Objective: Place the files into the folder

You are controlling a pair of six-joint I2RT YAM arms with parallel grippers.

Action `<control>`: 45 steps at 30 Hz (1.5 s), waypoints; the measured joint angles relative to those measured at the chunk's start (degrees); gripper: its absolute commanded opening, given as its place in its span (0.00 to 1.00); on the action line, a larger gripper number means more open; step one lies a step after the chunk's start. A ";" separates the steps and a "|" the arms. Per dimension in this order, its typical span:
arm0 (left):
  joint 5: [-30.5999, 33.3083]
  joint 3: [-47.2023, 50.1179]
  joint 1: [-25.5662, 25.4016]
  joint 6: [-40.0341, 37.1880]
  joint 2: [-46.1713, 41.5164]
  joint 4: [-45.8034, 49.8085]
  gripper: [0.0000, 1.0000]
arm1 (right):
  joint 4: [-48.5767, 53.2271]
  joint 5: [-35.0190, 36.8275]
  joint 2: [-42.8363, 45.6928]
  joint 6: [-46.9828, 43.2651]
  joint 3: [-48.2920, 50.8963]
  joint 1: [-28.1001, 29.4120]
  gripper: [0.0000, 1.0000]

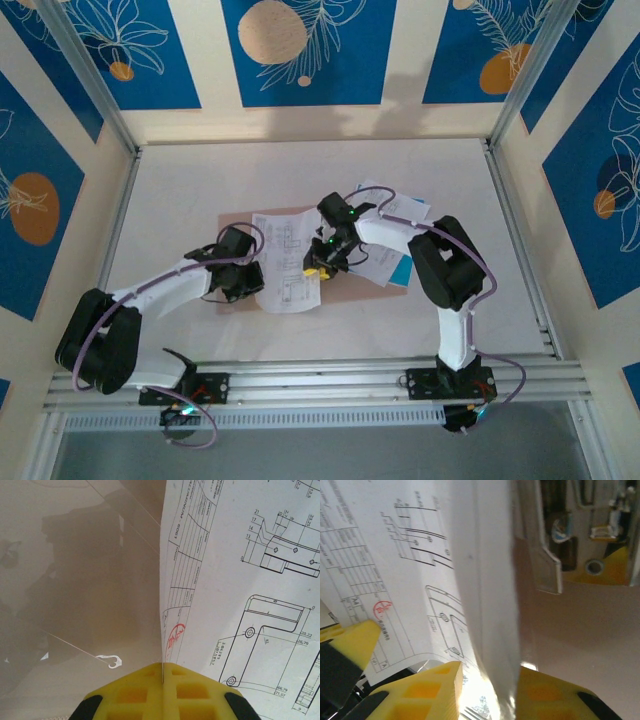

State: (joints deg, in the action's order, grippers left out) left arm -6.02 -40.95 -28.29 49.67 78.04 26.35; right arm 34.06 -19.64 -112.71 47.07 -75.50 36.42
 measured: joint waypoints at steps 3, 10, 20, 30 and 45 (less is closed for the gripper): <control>-0.15 0.00 0.00 0.00 0.00 0.00 0.00 | 0.02 0.17 0.00 0.00 0.42 0.00 0.26; -0.37 0.04 0.00 0.02 0.00 -0.02 0.00 | 0.00 0.42 0.00 0.13 0.42 0.13 0.14; -0.28 0.02 0.00 0.81 -0.68 0.00 0.21 | 4.42 6.40 0.00 -4.68 -2.43 0.31 0.00; 0.92 -1.99 3.43 -0.72 -2.93 5.77 0.35 | 9.60 14.45 3.82 -16.59 -4.44 -3.52 0.00; -1.64 3.15 17.55 -2.19 -4.81 9.77 0.09 | 10.03 20.00 10.91 -29.05 -8.07 -4.76 0.00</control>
State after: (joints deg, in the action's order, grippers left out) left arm -7.66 -37.80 -10.74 47.48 73.23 36.12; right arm 44.10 0.36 -101.80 18.02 -83.57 31.66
